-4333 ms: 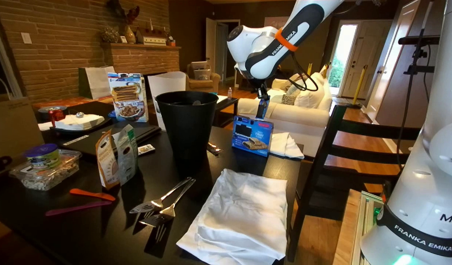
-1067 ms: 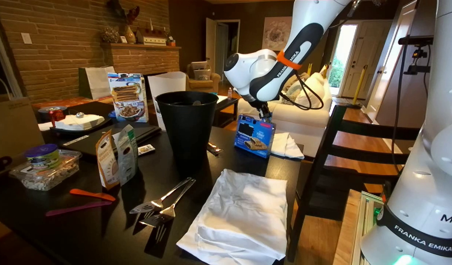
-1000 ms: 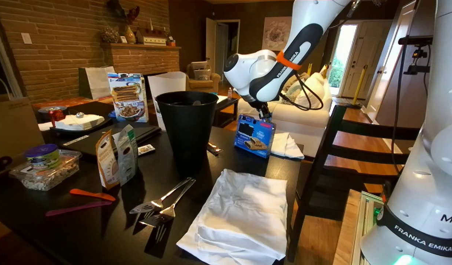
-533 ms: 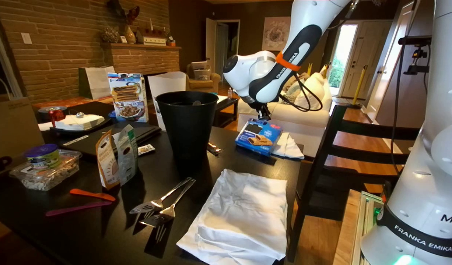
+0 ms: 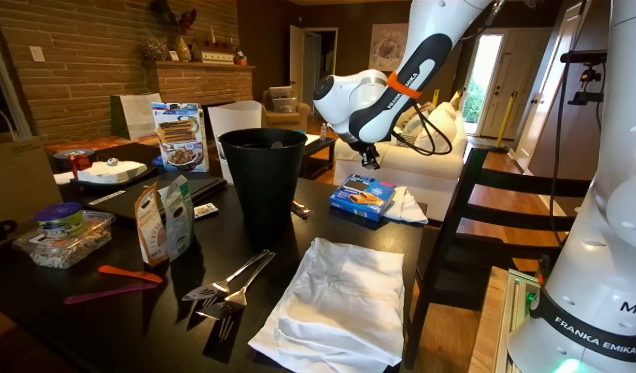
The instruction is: Put the candy bar into the box
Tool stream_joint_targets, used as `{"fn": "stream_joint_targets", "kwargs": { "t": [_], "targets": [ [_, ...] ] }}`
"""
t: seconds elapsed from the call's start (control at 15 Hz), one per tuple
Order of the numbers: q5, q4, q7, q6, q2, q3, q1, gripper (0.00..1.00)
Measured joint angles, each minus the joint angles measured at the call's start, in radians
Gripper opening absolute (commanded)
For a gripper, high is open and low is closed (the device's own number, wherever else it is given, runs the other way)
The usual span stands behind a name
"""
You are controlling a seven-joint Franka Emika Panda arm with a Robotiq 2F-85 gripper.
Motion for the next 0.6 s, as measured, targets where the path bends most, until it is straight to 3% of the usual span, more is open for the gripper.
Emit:
{"fn": "stream_joint_targets", "kwargs": {
  "t": [0.07, 0.27, 0.4, 0.47, 0.6],
  "targets": [
    [0.001, 0.013, -0.003, 0.000, 0.002, -0.001, -0.005, 0.62],
    [0.004, 0.061, -0.012, 0.000, 0.020, -0.010, -0.028, 0.81],
    [0.004, 0.072, -0.014, 0.001, 0.030, -0.010, -0.034, 0.81],
    [0.004, 0.074, -0.014, 0.001, 0.034, -0.010, -0.033, 0.95],
    [0.004, 0.075, -0.014, 0.001, 0.037, -0.010, -0.033, 1.00]
  ]
}}
